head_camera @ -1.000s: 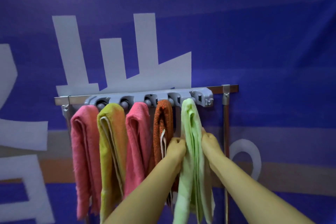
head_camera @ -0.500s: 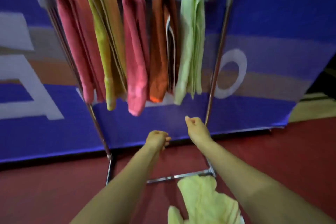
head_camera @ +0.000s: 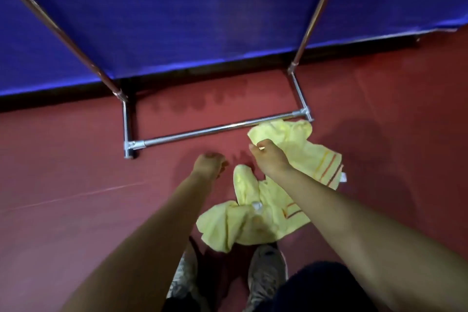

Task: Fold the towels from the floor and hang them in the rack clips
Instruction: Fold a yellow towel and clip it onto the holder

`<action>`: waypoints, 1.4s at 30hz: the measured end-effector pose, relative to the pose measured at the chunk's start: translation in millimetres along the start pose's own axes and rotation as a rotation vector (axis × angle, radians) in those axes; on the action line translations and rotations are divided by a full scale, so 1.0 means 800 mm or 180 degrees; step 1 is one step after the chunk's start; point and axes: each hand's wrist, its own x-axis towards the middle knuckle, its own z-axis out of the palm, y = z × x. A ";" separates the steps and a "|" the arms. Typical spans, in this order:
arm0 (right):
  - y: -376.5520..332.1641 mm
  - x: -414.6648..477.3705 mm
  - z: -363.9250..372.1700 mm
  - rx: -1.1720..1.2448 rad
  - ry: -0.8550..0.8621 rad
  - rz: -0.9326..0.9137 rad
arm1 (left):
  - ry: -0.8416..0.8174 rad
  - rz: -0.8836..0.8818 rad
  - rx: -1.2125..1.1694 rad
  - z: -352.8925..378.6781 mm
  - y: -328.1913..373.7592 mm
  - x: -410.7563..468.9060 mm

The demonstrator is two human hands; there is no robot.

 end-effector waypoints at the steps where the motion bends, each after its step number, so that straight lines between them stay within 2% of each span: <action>1: 0.014 0.008 0.013 -0.0071 -0.0110 0.0076 | -0.0003 -0.0039 0.0129 0.003 -0.013 0.012; 5: 0.068 0.048 0.064 -0.0662 -0.0817 0.0175 | -0.0129 -0.0194 0.1064 0.015 -0.069 0.062; 10: 0.121 0.091 0.114 -0.1783 -0.1576 -0.0131 | -0.0334 -0.0265 0.1998 0.031 -0.141 0.100; 12: 0.139 0.095 0.134 -0.1999 -0.1609 -0.0356 | -0.0410 -0.0224 0.2357 0.040 -0.170 0.113; 16: 0.162 0.099 0.162 -0.1902 -0.1513 -0.0668 | -0.0214 -0.0059 0.3039 0.054 -0.211 0.139; 23: 0.162 0.099 0.171 -0.1262 -0.1459 -0.0523 | 0.0141 0.0247 0.2648 0.047 -0.204 0.145; 25: 0.151 0.096 0.163 -0.1131 -0.1431 -0.0545 | 0.0245 0.0579 0.2367 0.037 -0.180 0.135; 28: 0.112 0.088 0.139 -0.0618 -0.1442 -0.0513 | -0.0208 0.1112 0.1614 0.020 -0.131 0.114; 30: 0.076 0.076 0.113 -0.0467 -0.1322 -0.0569 | -0.0358 0.1467 0.1435 0.008 -0.093 0.093; 34: 0.002 0.038 0.048 0.0158 -0.0836 -0.0755 | -0.0072 0.1791 0.1086 -0.014 -0.016 0.048; 37: -0.053 -0.007 -0.006 0.0487 -0.0545 -0.1064 | 0.0034 0.2162 0.1067 -0.031 0.050 -0.008; 42: -0.113 -0.093 -0.081 0.0616 -0.0136 -0.1627 | 0.0136 0.2898 0.1515 -0.062 0.130 -0.123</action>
